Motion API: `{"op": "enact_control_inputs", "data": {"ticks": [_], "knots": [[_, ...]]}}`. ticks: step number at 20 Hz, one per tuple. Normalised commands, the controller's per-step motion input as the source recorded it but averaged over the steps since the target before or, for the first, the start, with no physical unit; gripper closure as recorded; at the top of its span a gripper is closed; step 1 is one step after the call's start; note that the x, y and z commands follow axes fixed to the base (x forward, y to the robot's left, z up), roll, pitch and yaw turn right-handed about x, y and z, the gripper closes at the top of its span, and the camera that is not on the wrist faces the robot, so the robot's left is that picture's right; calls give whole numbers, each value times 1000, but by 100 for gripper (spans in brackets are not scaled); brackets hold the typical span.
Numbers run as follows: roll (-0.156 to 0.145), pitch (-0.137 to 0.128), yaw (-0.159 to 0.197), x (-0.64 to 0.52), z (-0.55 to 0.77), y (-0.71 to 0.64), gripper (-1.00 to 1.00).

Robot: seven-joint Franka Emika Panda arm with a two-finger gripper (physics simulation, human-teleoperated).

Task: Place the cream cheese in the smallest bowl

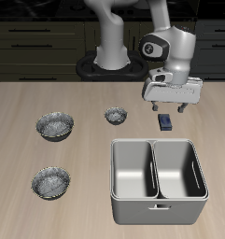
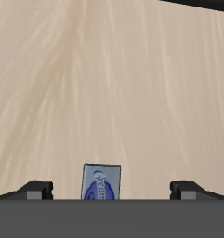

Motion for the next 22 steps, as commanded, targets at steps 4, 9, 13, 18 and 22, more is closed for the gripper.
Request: {"op": "enact_control_inputs", "data": {"ticks": [4,9,13,18,22], "knots": [[16,16,-18,23,-205,81,-100],[22,-13,-23,-52,-126,107,-100],[3,10,-30,-69,-181,14,-100],[-10,15,-26,-18,-125,-88,-100],[77,96,-35,43,-352,35,-100]]}}
